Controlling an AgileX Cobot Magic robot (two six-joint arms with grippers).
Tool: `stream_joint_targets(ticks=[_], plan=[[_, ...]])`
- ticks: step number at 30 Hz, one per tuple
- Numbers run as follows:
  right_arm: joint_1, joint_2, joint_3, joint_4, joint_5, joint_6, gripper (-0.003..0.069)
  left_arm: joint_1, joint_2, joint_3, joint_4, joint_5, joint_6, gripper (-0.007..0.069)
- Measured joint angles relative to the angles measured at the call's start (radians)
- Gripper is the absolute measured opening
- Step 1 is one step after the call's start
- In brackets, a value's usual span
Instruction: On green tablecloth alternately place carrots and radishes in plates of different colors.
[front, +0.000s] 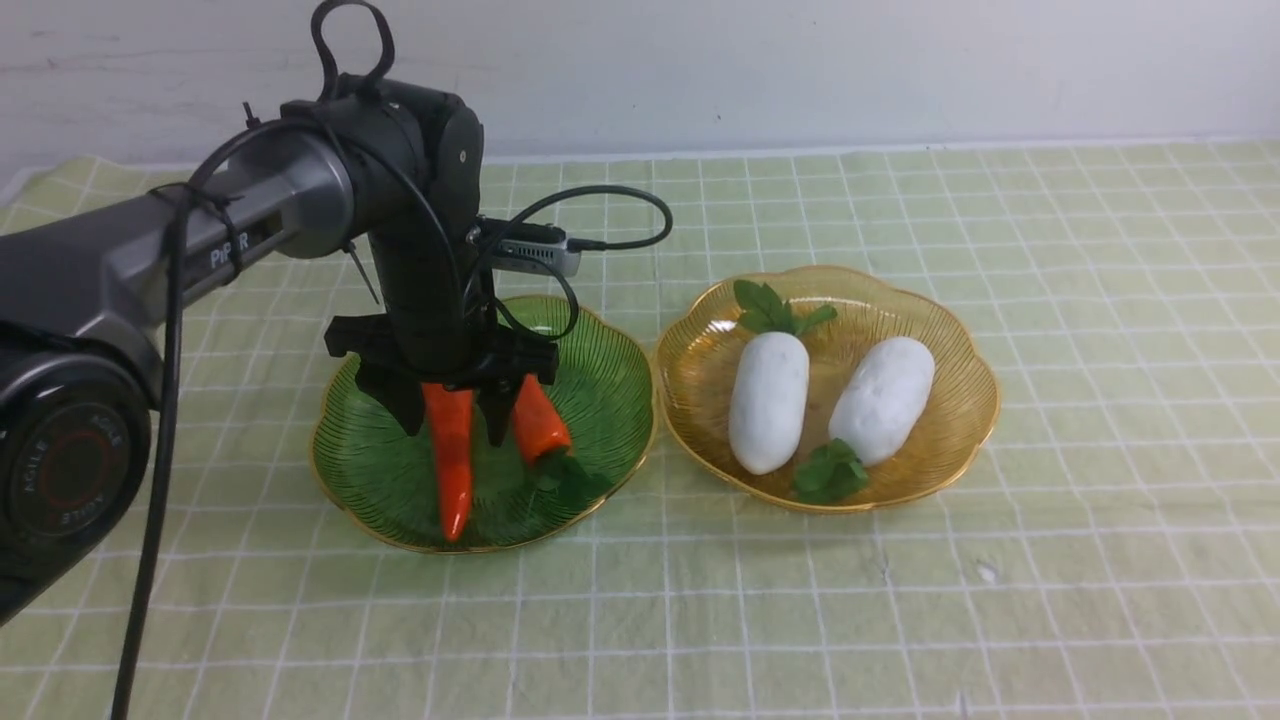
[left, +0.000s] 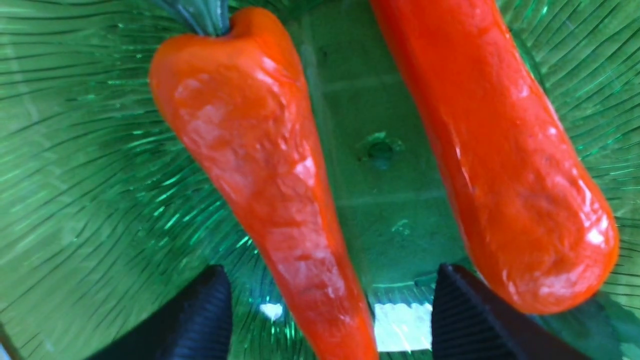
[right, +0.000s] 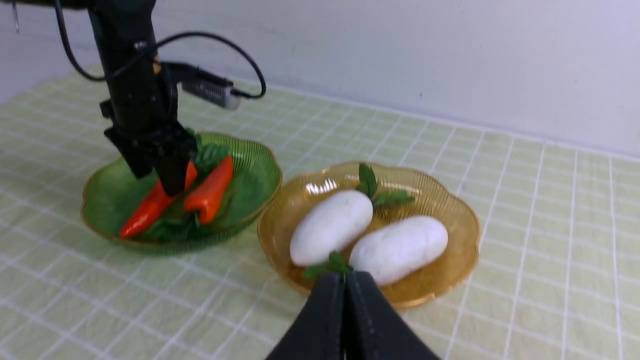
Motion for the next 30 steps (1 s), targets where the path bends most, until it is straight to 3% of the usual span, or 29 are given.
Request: stream_joint_targets(ticks=[6,13,16,23,30], plan=[[0.0,0.007,0.12,0.0,-0.25,0.0,-0.0015,0.0,0.0,0.0,0.0,0.0,-0.017,0.0479],[0.0,0.007,0.16,0.0,-0.266,0.0,-0.0015,0.0,0.0,0.0,0.0,0.0,-0.018,0.0435],[0.0,0.007,0.179,0.0,-0.258,0.0,-0.0015,0.0,0.0,0.0,0.0,0.0,-0.018,0.0354],[0.0,0.007,0.191,0.0,-0.197,0.0,-0.0015,0.0,0.0,0.0,0.029,0.0,-0.011,0.0036],[0.0,0.004,0.191,0.0,-0.153,0.0,-0.0015,0.0,-0.03,-0.007,0.034,0.0,0.014,-0.0008]])
